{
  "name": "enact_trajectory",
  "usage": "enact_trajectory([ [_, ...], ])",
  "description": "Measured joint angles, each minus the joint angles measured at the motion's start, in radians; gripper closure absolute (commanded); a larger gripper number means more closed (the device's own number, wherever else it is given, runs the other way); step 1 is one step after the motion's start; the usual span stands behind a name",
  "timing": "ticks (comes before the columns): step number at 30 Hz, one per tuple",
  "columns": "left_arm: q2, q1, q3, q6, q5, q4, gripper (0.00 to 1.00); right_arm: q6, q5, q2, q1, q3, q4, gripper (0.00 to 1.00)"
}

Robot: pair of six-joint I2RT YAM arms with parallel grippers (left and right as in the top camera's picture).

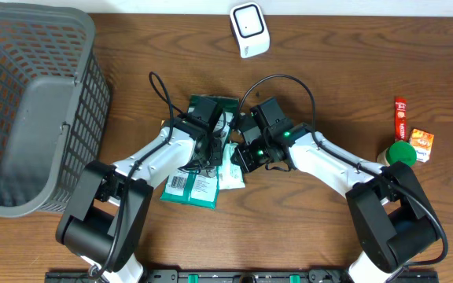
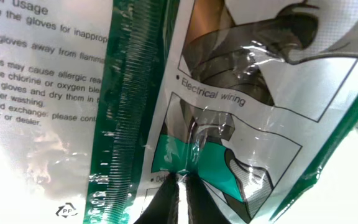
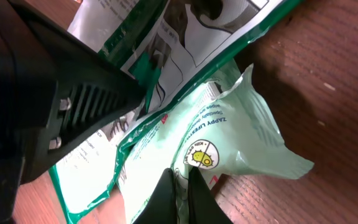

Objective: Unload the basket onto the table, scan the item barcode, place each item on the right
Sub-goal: 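Pull the pale green wipes pack right from under the gloves pack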

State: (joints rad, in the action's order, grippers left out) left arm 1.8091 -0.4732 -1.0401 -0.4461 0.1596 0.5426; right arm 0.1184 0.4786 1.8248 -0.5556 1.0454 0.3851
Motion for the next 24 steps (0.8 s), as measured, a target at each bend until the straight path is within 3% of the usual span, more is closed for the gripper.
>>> enact_trajectory([
  [13,-0.042,0.0,0.002,0.001,-0.001,0.018,0.93,-0.06,-0.051,-0.113,0.113,0.0,0.179,0.99],
  [24,-0.469,0.0,0.006,0.001,-0.013,0.068,0.86,-0.153,-0.068,-0.154,0.134,0.0,0.229,0.99],
])
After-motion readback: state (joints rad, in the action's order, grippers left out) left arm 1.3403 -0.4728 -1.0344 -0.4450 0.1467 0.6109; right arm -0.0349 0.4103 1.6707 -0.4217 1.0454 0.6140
